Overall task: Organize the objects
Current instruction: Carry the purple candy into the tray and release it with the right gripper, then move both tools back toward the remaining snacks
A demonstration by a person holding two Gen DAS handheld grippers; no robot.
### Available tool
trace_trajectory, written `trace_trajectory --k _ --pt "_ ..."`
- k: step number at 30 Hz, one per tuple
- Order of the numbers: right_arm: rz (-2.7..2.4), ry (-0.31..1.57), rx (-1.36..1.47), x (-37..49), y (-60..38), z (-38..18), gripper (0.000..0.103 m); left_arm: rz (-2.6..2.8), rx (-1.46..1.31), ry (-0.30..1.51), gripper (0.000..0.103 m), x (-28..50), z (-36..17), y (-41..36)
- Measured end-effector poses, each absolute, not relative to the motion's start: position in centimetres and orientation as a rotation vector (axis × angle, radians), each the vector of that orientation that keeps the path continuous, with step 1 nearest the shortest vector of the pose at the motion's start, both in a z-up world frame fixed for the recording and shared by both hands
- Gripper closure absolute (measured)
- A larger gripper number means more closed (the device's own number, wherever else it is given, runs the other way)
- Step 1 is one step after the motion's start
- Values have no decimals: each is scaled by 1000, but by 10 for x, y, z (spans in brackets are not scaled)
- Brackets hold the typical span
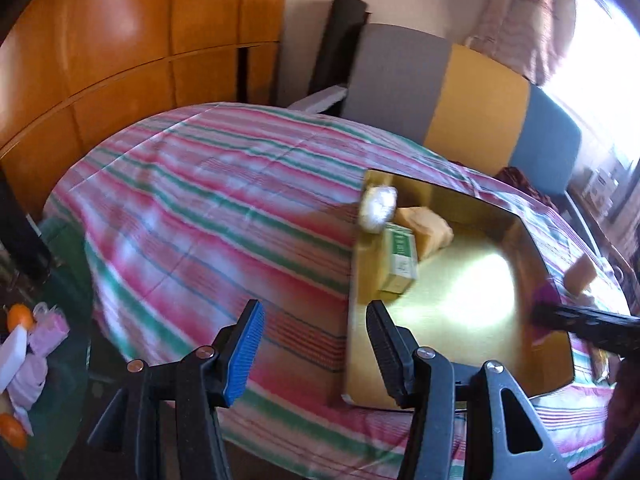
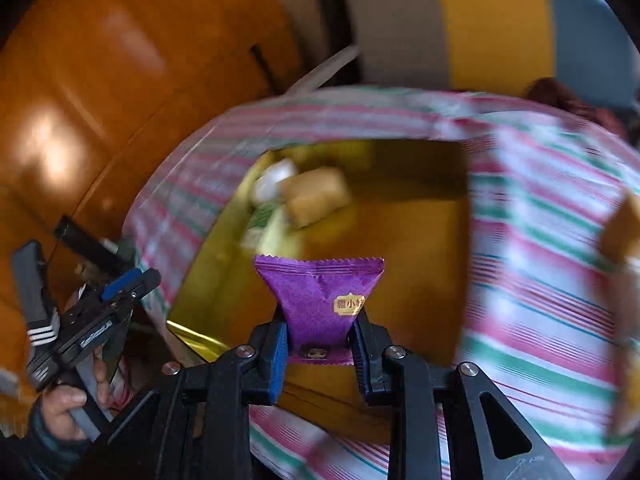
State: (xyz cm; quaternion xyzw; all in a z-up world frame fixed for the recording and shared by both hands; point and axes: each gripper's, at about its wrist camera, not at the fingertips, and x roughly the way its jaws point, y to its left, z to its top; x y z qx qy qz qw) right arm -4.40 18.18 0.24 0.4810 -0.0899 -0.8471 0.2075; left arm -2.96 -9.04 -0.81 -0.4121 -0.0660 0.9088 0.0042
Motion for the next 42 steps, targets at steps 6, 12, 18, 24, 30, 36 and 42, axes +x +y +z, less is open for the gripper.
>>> trace_trajectory --k 6,12,18,24,30,36,42 --pt "-2194 -210 1454 -82 97 -41 75 2878 -1296 -219 50 -31 -17 -102" --pt "-2094 -317 1466 -89 66 -59 57 2849 -1312 -253 50 -33 -21 -105" --pt "-2178 -266 1429 -69 78 -50 50 2841 -1308 -216 50 -30 -22 -96" --pt "-2351 -142 1341 -49 98 -25 35 2819 -1281 -157 50 -26 -17 -78" --pt "-2509 -11 1253 -32 116 -7 24 2789 -1238 -99 50 -18 -7 -57" --pt "-2666 79 1179 -12 149 8 16 2753 -1171 -15 50 -11 6 -28" --pt "-2838 160 1079 7 188 25 7 2703 -1143 53 50 -10 12 -1"
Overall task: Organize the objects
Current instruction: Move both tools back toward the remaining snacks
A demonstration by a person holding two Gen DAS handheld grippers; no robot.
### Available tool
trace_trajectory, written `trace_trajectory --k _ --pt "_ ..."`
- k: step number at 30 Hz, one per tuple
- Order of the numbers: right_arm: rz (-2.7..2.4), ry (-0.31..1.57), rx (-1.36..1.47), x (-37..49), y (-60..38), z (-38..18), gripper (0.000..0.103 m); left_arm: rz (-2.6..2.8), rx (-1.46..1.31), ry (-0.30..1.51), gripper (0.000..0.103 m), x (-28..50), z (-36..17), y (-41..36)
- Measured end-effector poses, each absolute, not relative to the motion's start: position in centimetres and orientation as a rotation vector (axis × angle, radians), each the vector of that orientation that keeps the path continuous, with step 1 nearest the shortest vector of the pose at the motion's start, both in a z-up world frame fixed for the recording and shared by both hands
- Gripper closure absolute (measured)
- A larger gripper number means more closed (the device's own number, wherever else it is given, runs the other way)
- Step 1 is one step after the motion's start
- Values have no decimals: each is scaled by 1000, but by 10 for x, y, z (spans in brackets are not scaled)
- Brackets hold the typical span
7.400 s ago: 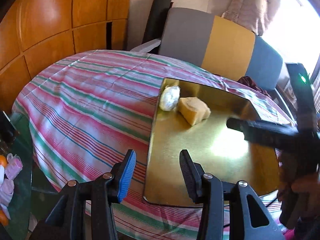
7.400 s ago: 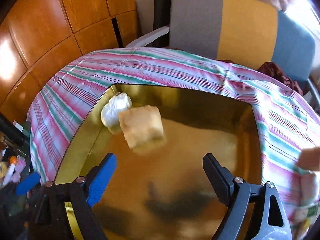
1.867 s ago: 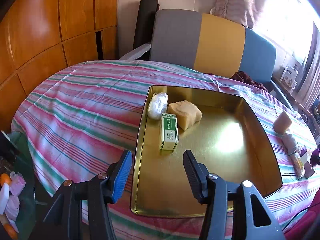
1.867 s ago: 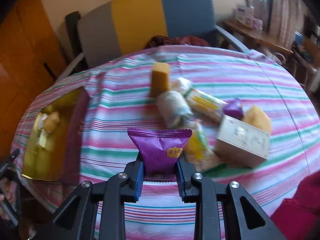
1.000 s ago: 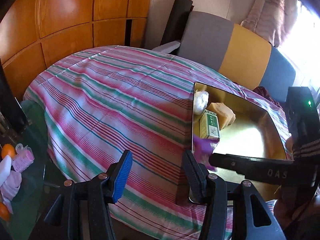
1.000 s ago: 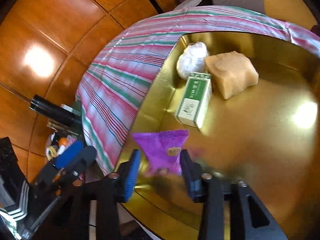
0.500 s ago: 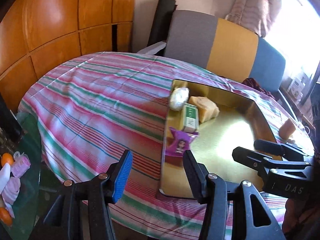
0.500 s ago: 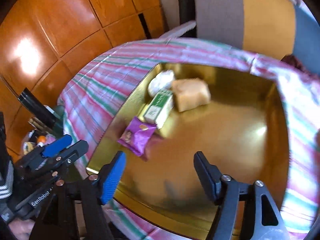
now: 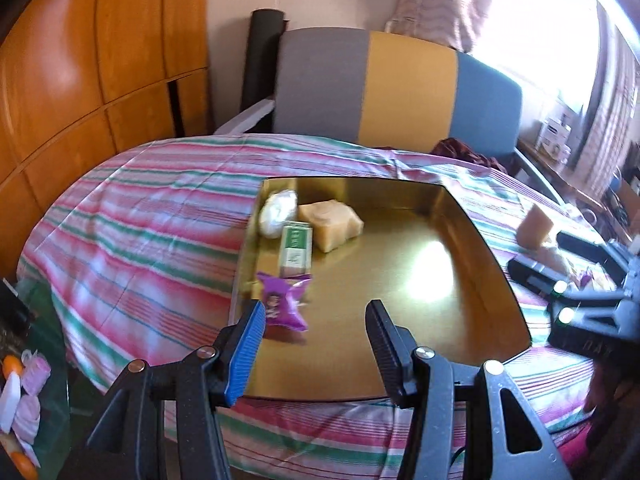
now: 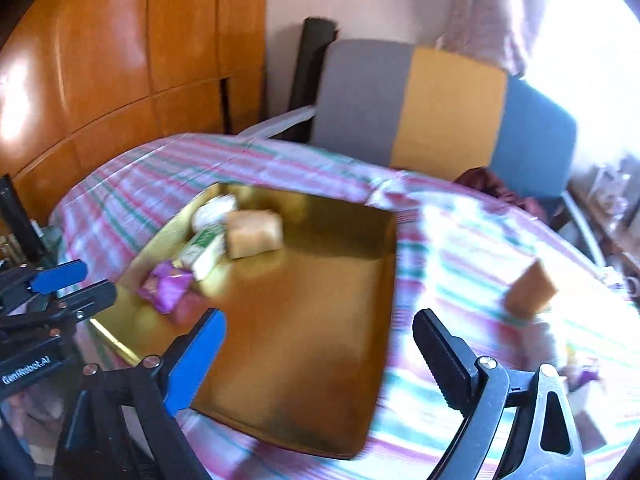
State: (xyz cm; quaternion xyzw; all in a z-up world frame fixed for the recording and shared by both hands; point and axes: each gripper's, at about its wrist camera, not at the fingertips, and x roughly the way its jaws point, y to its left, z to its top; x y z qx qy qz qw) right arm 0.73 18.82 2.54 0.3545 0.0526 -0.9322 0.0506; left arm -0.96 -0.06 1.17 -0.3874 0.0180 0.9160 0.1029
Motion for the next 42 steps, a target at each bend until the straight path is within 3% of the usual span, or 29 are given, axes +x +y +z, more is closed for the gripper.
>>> trace_trajectory --k 9,13,19,24,27,31,39,42 --pt "-3136 234 960 20 288 62 0 2613 -1121 137 50 -13 14 47" --pt "-3188 258 1084 11 345 56 0 2566 -1103 170 50 -11 16 70" --pt "-3388 -7 1255 10 454 28 0 2458 -1101 182 50 -13 17 108" --pt "-3452 -556 1299 29 520 12 1 2375 -1133 190 50 -19 12 147" --pt "-3475 -647 1283 37 533 14 1 2315 -1139 198 50 -20 9 172" --pt "-3410 -915 1256 46 553 10 1 2277 -1144 260 50 -21 5 207" --pt "-3318 -1178 1243 54 566 1 0 2213 -1160 280 49 -41 5 258" --pt "-3307 -1212 1236 55 568 1 0 2165 -1160 265 39 -55 6 286"
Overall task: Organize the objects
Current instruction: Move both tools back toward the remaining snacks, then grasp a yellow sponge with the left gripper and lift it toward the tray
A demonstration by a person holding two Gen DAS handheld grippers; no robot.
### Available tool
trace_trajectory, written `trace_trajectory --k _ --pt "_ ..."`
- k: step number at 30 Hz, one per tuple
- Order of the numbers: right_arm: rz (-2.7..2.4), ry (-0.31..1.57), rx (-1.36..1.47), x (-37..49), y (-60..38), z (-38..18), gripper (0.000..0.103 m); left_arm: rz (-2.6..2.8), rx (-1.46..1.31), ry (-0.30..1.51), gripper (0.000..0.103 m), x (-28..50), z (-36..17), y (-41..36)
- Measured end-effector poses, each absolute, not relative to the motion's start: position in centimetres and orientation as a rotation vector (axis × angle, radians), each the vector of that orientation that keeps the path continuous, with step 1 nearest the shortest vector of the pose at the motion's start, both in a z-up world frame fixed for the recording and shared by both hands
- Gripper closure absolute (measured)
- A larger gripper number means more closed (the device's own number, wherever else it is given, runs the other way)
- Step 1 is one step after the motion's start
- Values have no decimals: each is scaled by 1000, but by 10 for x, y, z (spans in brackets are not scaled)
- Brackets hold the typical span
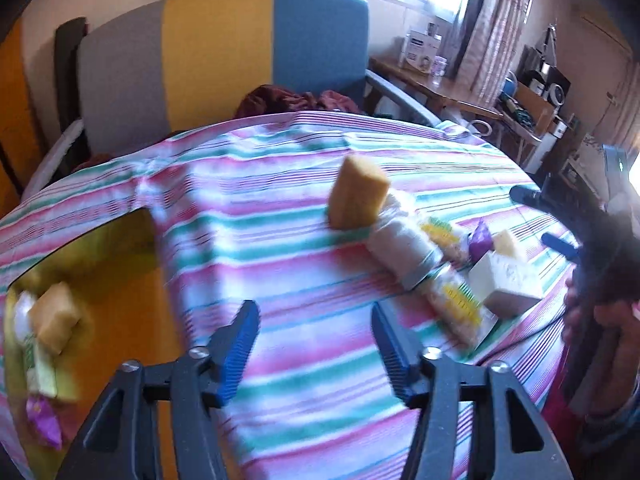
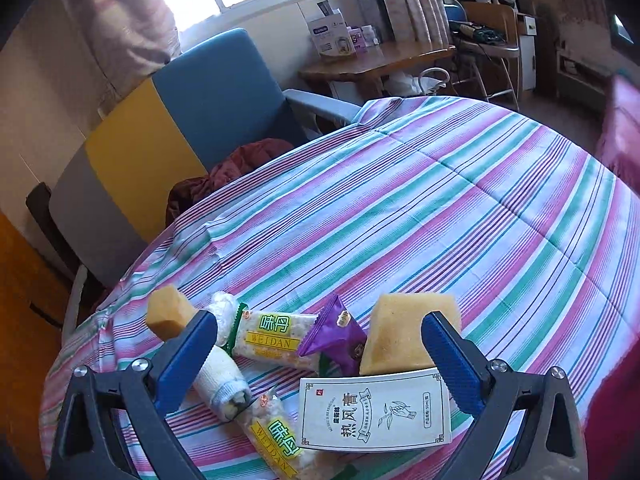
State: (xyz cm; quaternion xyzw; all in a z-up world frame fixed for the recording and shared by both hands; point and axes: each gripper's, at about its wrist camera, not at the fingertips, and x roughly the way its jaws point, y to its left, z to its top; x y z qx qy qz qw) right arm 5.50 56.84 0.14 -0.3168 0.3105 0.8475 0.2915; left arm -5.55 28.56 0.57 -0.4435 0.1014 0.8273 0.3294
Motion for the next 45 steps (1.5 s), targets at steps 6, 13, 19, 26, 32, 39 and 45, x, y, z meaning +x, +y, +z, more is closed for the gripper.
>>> trace_trajectory --k 6,13,19,26,32,39,45 --pt "2260 895 -850 56 573 -2 0 2131 -1146 276 32 -81 1 334" --pt "2276 936 -823 58 576 0 0 2108 -1142 313 21 -115 -13 396" --pt "2244 1022 -716 74 589 3 0 2120 -1208 321 20 -148 -37 432" --pt "2170 1178 -631 90 609 -3 0 2070 -1303 190 52 -169 -60 420" --pt "2142 1228 -691 83 613 -15 0 2071 -1233 124 54 -143 -37 380" --pt "2345 1123 -806 55 591 -4 0 2095 -1166 95 54 -109 -11 330" --pt "2516 878 -995 23 549 0 0 2119 -1159 70 54 -84 -5 288"
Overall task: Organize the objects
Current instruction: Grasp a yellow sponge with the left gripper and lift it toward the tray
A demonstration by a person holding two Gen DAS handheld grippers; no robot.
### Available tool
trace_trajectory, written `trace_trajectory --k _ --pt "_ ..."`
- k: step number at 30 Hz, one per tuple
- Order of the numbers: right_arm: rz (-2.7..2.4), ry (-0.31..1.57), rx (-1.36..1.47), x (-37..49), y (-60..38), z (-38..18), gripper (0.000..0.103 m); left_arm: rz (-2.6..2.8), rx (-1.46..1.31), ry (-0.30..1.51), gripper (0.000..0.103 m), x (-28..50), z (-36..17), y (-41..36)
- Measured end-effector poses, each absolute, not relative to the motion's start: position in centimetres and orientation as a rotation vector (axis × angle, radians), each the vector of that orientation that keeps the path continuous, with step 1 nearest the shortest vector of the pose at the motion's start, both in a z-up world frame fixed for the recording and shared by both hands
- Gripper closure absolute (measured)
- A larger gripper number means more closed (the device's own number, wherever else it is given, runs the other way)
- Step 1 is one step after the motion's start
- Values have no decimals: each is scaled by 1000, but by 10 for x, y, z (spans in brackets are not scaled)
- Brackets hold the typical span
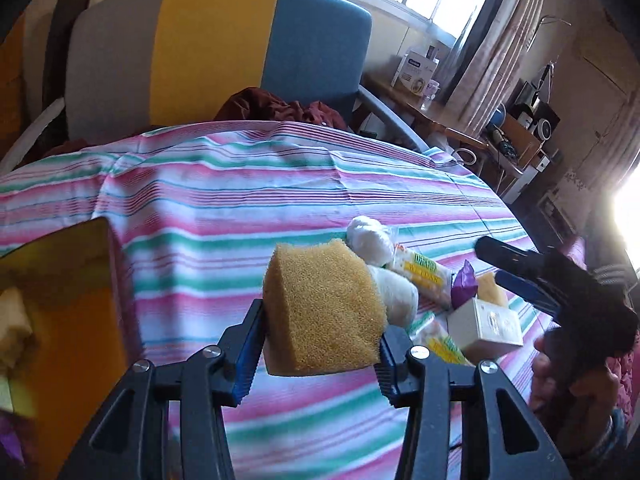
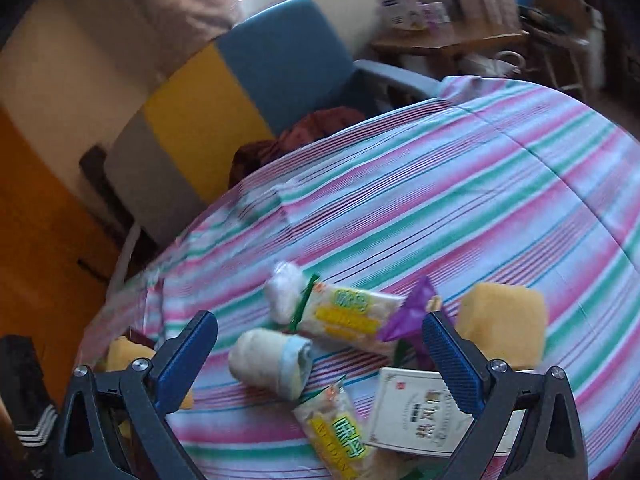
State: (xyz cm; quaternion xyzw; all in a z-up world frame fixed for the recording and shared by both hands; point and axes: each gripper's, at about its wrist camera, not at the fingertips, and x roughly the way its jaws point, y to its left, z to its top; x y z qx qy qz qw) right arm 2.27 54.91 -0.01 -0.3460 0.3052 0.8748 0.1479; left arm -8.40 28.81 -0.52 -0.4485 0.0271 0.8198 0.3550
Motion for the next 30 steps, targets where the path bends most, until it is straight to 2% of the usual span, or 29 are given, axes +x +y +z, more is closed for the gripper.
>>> trace_trajectory --k 6,17,22,23,25,26,30 --pt "2631 691 -1107 4 517 -3 2 2140 -1125 48 54 -60 6 240" --pt "2623 112 -1396 -55 460 -49 0 2216 -1168 -53 54 -48 8 140" --pt "2612 15 -1395 -64 459 -59 0 2280 -1206 -104 54 -47 6 91" --pt "2615 -5 -1402 -66 458 -62 3 2308 -1209 -113 54 -46 8 79" --pt "2650 22 -1442 -68 456 -65 26 2375 -1222 -146 54 -46 13 46" --pt "2654 42 -1465 -69 455 -67 33 2404 -1225 -161 54 -46 15 32" --pt "2653 33 -1484 -67 455 -67 36 2535 -1240 -228 54 -43 22 -30"
